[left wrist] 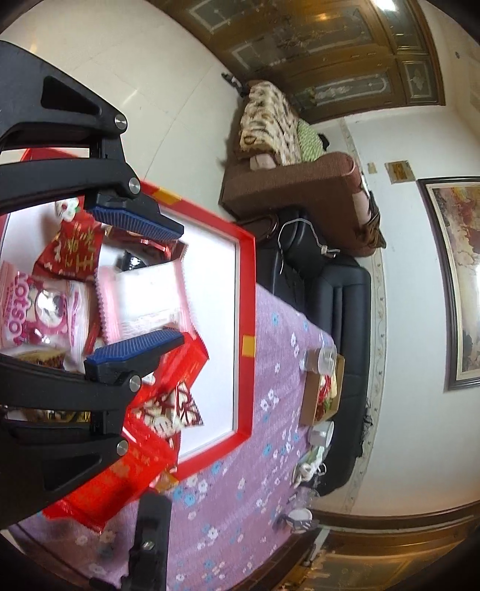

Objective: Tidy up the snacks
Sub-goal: 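Lower the white-pink packet into the tray and open the left tool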

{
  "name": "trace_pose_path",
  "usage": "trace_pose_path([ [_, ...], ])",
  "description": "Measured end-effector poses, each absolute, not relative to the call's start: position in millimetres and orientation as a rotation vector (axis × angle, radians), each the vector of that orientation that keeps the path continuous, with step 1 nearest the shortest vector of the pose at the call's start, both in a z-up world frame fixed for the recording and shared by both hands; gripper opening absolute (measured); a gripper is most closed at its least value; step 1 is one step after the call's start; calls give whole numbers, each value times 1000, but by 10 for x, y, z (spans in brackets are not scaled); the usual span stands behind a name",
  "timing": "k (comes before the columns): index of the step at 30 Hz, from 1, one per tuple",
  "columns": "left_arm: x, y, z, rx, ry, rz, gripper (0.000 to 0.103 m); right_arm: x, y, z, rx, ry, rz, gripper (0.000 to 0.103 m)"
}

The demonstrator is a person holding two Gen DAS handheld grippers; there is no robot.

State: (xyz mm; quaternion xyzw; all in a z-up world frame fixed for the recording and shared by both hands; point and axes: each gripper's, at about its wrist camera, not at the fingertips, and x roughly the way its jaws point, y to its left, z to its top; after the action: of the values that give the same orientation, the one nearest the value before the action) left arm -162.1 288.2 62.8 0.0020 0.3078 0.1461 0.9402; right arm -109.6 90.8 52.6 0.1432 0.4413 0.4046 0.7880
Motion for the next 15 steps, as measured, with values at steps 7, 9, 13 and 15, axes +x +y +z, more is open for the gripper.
trace_pose_path([
  [7, -1665, 2938, 674, 51, 591, 374, 63, -1378, 790, 526, 137, 947, 880, 53],
  [9, -1669, 2950, 681, 62, 586, 386, 64, -1476, 759, 522, 86, 941, 886, 53],
  [13, -1673, 2973, 674, 67, 586, 395, 64, -1637, 746, 490, 42, 951, 920, 53],
  [15, -1674, 2983, 669, 68, 587, 402, 64, -1684, 775, 462, 23, 956, 926, 53],
])
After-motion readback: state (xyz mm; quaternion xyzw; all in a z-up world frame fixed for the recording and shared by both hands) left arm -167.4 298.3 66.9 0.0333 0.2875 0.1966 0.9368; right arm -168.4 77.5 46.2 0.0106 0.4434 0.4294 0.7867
